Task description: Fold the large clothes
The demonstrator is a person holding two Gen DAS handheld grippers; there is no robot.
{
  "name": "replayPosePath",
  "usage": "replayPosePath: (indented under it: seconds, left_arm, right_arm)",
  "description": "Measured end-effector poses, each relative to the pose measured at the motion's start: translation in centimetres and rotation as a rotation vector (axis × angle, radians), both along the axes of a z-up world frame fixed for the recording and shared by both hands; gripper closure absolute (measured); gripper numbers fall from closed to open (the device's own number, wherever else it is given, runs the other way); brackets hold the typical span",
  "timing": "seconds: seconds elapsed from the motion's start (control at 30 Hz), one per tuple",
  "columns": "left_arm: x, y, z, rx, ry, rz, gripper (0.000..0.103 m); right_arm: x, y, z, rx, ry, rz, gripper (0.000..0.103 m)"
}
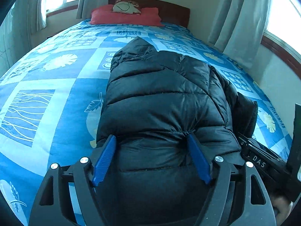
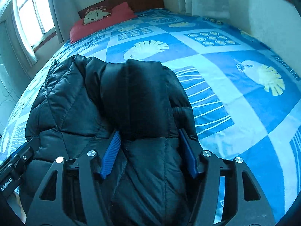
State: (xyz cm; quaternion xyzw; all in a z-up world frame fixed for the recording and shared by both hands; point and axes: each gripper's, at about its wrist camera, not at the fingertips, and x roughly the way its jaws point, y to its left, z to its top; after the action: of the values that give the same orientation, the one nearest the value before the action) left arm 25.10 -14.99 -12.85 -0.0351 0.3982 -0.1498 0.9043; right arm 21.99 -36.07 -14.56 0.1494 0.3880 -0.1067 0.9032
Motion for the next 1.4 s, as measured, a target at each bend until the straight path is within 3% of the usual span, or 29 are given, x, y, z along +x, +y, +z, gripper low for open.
replayPosePath:
  seconds: [0.4,0.8,0.93,1.13,1.2,1.33,1.4]
  left_arm:
    - [-0.1,-0.3,-0.4,0.027,-0.018,0.007,0.026]
    - [-0.6,0.2,1.2,0.065,0.001,-0.029,0.026]
    - [-1.4,1.9,2.1,-0.016,0.021,-0.002,0.026]
    - [-2.6,7.4,2.4,-0.27,0.096,0.056,0.026]
    - [-3.0,8.5,1.7,-0.353,0.129,0.041,0.023]
    - [-3.1,8.4,-0.9,-0.395,0.212,0.014,0.023]
    - [-3.1,8.6,-2.0,-0.461,0.24,0.02,0.019]
  right_arm:
    - [-0.1,0.5,0.5,-0.038,0.0,-0.01,0.043]
    - [-2.4,0.1,3.0,0.008,-0.026,-0.015,0.039]
    - [-3.9,-0.1,4.0,0.024,-0.046,-0.025,0.035]
    - [-6.2,-2.5,4.0,0.162,-0.053,-0.042,0.022]
    - [-6.5,-3.5,3.2,0.227,-0.04,-0.043,0.019]
    - [-6.1,-4.3,1.1,0.295,-0.014,-0.039,0.012]
    - [-6.1,-4.8,0.0,0.356,-0.018,-0.041,0.009]
